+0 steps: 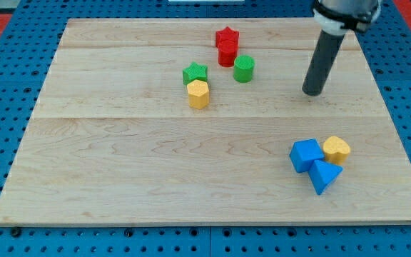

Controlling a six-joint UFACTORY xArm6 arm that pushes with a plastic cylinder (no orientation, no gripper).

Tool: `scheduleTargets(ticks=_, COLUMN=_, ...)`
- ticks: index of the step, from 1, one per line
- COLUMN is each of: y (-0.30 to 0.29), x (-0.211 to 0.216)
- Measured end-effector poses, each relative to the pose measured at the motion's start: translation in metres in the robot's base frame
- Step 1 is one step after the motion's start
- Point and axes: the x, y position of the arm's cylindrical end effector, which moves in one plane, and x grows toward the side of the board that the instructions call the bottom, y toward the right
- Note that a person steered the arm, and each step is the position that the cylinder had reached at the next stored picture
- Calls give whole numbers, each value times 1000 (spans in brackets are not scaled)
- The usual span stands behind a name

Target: Separate the red blocks from each other

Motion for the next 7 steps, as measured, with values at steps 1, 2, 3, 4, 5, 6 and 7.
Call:
scheduleTargets(ticks=1, y=-17, x=-43)
scheduleTargets(ticks=2, y=-39, x=-70)
scheduleTargets(ticks=3, y=-44, x=-71)
scheduleTargets(ticks=4, y=-64, x=-84)
scheduleTargets(ticks=5, y=-91, x=-86)
scheduleTargets(ticks=6, y=-110, x=-89)
scheduleTargets(ticks=7, y=-120, x=-93)
